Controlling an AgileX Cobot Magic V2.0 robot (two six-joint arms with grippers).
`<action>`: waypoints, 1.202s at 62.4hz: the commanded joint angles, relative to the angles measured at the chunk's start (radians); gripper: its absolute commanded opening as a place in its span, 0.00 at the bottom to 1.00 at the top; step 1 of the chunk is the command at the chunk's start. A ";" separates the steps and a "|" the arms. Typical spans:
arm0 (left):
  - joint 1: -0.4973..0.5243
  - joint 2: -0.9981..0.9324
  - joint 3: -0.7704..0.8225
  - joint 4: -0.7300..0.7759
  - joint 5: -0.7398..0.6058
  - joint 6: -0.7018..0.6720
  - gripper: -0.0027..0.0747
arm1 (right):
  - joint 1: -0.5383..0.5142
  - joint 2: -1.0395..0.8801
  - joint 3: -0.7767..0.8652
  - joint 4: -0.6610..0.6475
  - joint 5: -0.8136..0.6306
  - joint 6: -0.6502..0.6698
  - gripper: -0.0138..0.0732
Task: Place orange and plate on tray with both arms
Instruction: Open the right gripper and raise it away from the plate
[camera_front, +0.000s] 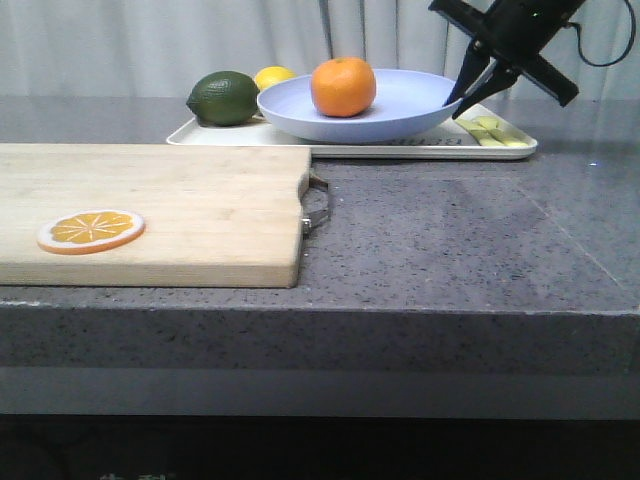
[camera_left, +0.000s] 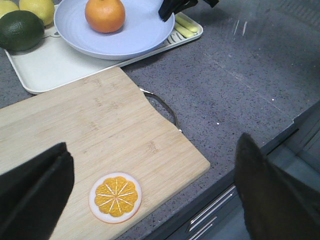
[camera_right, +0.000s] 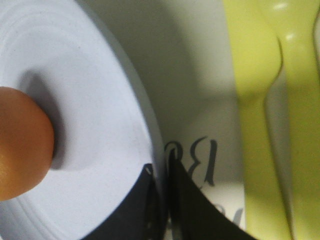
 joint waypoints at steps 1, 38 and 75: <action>0.003 -0.004 -0.028 -0.010 -0.072 -0.007 0.84 | -0.004 -0.030 -0.097 0.054 -0.015 0.007 0.08; 0.003 -0.004 -0.028 -0.010 -0.072 -0.007 0.84 | -0.004 -0.006 -0.108 0.054 -0.034 0.007 0.51; 0.003 -0.004 -0.028 -0.010 -0.072 -0.007 0.84 | 0.005 -0.232 -0.110 -0.108 0.105 0.000 0.57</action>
